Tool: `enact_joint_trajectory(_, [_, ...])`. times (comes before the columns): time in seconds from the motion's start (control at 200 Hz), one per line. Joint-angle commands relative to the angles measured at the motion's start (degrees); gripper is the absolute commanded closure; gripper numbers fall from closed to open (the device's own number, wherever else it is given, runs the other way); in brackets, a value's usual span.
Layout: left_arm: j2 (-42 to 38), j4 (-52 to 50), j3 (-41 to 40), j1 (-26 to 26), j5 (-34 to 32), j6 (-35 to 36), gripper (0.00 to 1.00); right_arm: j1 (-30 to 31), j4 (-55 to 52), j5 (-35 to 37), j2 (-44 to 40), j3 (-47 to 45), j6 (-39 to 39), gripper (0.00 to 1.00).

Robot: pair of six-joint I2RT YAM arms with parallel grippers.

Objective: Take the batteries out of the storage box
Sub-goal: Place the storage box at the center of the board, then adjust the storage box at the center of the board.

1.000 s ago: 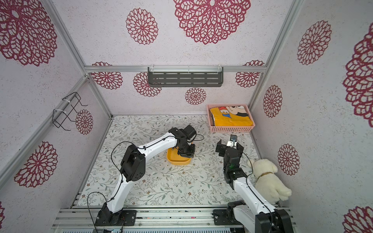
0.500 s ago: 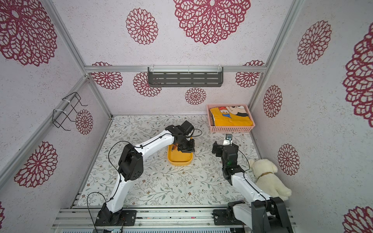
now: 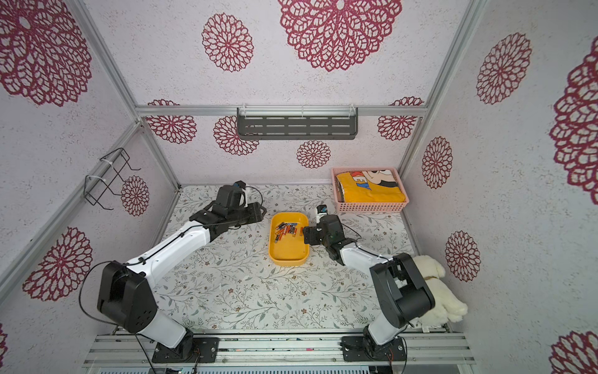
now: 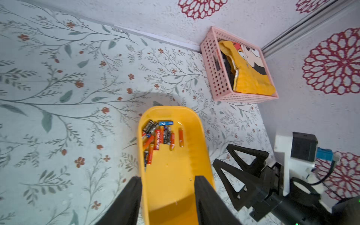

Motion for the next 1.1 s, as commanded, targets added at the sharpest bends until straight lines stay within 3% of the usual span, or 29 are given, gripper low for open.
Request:
enact_joint_trajectory(0.0, [-3.3, 11.5, -7.6, -1.0, -4.3, 5.1, 0.49, -0.2, -4.0, 2.4, 3.3, 3.5, 4.3, 0.21])
enact_joint_trajectory(0.36, [-2.1, 10.3, -10.8, -0.2, -4.5, 2.2, 0.48, 0.9, -7.9, 2.5, 8.4, 8.1, 7.2, 0.55])
enact_joint_trajectory(0.721, [2.2, 9.2, -9.4, -0.2, -4.9, 0.9, 0.47, 2.8, -10.9, 2.5, 5.9, 7.0, 14.8, 0.75])
enact_joint_trajectory(1.091, [1.5, 8.7, -12.0, -0.3, -6.6, -0.7, 0.47, 4.6, -12.6, 3.8, 4.1, 5.6, 18.5, 0.92])
